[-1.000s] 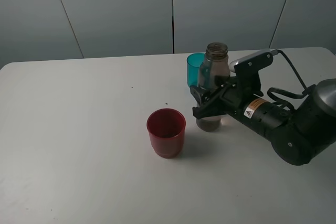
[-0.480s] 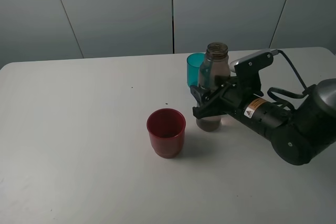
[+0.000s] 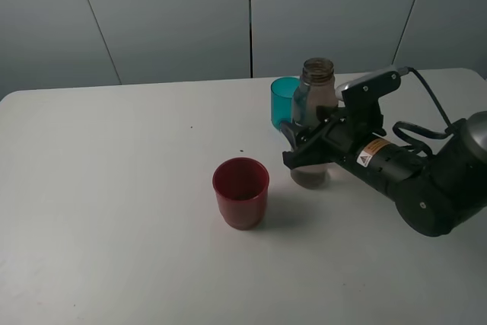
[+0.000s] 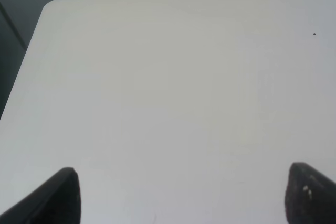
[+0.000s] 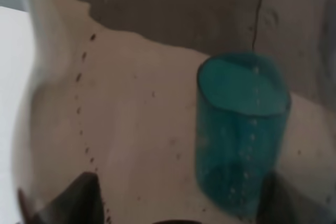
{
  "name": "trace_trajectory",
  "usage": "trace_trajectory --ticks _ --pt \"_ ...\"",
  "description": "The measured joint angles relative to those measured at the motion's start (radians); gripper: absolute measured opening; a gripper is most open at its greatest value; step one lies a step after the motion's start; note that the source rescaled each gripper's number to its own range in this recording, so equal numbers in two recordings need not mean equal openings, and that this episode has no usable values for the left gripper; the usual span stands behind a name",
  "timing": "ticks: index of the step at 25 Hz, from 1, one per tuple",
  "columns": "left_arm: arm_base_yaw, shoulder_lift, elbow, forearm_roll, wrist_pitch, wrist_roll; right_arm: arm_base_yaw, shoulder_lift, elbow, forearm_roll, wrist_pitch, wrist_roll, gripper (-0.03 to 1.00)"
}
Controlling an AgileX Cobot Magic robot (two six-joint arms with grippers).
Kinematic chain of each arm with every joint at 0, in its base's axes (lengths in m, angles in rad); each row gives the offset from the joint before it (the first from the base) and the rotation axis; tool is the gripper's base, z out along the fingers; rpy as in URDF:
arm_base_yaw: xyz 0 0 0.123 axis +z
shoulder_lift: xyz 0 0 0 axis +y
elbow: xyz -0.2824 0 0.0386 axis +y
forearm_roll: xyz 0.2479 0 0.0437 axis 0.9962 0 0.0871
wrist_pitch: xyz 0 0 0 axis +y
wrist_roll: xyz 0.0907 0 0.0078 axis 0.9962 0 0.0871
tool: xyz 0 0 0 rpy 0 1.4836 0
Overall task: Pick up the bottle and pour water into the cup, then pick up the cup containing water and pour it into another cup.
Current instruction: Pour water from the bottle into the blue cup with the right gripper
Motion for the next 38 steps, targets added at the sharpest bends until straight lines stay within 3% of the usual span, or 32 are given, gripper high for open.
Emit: trace_trajectory --ticks 6,12,14,23,27,38 --pt "0.000 0.000 0.000 0.000 0.000 0.000 -0.009 -0.121 -0.001 0.173 0.152 -0.228 0.01" --pt "0.000 0.000 0.000 0.000 0.000 0.000 -0.085 -0.163 -0.148 0.356 0.471 -0.601 0.01" --pt "0.000 0.000 0.000 0.000 0.000 0.000 -0.091 -0.163 -0.198 0.410 0.528 -0.719 0.01" --pt "0.000 0.000 0.000 0.000 0.000 0.000 -0.093 -0.163 -0.344 0.614 0.550 -1.327 0.01" --pt "0.000 0.000 0.000 0.000 0.000 0.000 -0.103 -0.128 -0.388 0.643 0.550 -1.452 0.01" --pt "0.000 0.000 0.000 0.000 0.000 0.000 -0.133 0.014 -0.477 0.673 0.543 -1.637 0.01"
